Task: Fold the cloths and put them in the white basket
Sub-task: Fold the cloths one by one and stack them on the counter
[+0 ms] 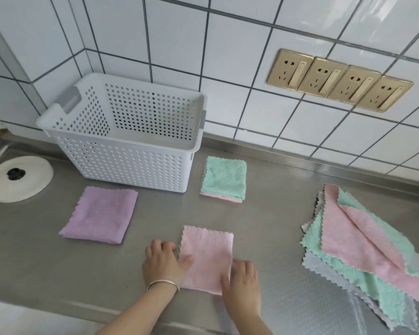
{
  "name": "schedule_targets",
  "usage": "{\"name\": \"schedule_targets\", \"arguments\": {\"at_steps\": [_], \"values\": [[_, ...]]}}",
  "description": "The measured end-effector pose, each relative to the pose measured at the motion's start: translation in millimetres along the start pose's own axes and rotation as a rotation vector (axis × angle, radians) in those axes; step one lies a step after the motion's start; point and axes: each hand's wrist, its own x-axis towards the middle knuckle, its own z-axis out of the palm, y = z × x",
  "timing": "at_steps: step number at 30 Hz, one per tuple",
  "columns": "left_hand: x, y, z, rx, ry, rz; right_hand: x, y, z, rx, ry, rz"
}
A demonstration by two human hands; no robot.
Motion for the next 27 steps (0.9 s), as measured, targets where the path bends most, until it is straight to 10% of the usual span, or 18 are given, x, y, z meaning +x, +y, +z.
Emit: {"name": "schedule_targets", "arguments": {"at_steps": [8,16,27], "values": [[-0.3,2.9,-5.6,0.09,-0.16,0.025,15.0,-11.7,0.9,0.327,-0.314,0.389],[25.1,-33.1,-87.5,-0.579,0.149,-0.016,21.8,-104.8,0.4,0.601,-0.295,0.169],[128.6,-135.0,-138.9,-0.264,0.073,-0.013,44.3,-251.4,65.0,0.589,-0.36,0.006]]}}
